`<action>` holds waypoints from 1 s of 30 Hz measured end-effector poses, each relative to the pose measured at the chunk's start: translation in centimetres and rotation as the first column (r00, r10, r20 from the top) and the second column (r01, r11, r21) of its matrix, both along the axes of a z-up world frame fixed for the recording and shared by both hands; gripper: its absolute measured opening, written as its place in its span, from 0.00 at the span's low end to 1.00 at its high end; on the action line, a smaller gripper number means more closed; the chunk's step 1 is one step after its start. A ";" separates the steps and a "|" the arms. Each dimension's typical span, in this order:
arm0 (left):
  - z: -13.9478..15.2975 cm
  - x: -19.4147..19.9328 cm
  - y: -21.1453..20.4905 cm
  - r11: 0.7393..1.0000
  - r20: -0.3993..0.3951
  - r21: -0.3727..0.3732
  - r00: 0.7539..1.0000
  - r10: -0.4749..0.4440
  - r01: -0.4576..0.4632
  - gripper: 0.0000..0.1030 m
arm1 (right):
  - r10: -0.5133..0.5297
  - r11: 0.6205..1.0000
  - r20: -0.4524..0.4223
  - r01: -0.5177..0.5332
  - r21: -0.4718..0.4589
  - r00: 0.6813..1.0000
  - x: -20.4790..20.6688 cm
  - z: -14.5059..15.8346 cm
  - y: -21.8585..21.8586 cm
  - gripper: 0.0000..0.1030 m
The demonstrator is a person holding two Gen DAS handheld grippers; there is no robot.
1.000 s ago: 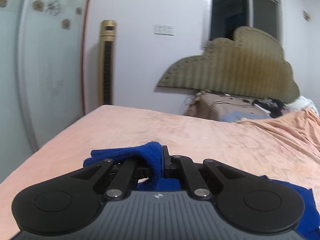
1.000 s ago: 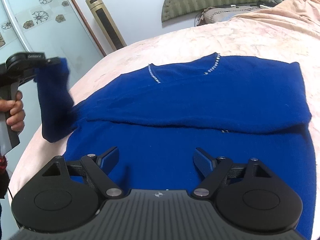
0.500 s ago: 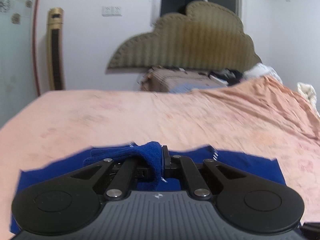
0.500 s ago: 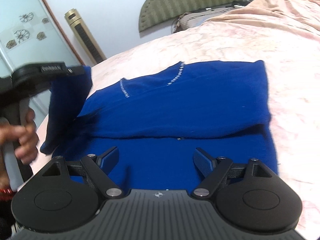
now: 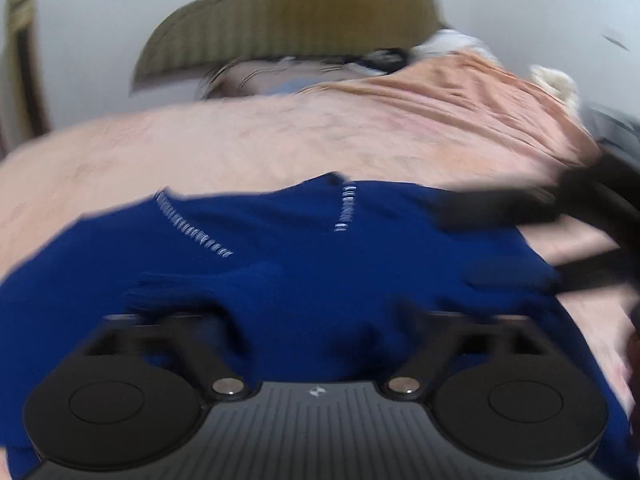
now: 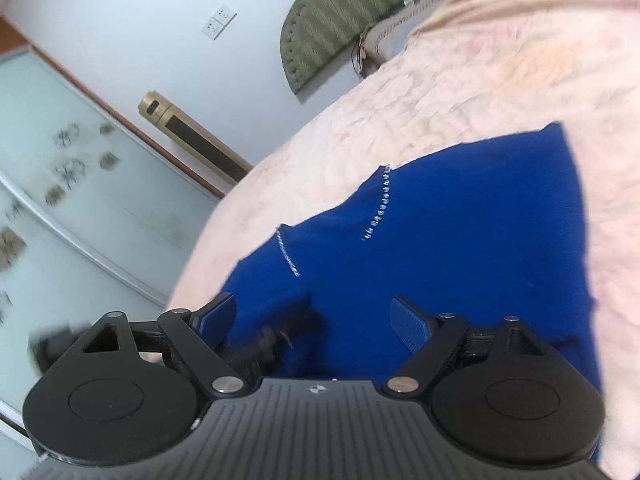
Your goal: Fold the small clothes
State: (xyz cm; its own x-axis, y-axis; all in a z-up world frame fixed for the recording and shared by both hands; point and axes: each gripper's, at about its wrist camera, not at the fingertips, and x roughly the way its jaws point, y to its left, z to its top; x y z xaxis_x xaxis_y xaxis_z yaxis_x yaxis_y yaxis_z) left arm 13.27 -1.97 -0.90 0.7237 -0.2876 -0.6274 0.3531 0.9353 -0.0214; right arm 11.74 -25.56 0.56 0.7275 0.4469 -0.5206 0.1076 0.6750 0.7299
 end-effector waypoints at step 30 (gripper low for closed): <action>0.8 -8.3 13.1 0.950 0.072 0.088 0.953 0.293 -0.299 0.98 | 0.536 0.527 0.015 -0.321 -0.787 0.844 0.8 0.6 18.1 0.69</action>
State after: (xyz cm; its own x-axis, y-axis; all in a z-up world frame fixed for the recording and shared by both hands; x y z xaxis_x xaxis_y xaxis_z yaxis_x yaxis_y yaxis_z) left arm 5.01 11.17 -0.08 0.8026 0.0048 -0.5965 0.0584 0.9945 0.0865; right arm 12.58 -7.51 1.13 0.6946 0.2819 -0.6619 -0.4390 0.8950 -0.0794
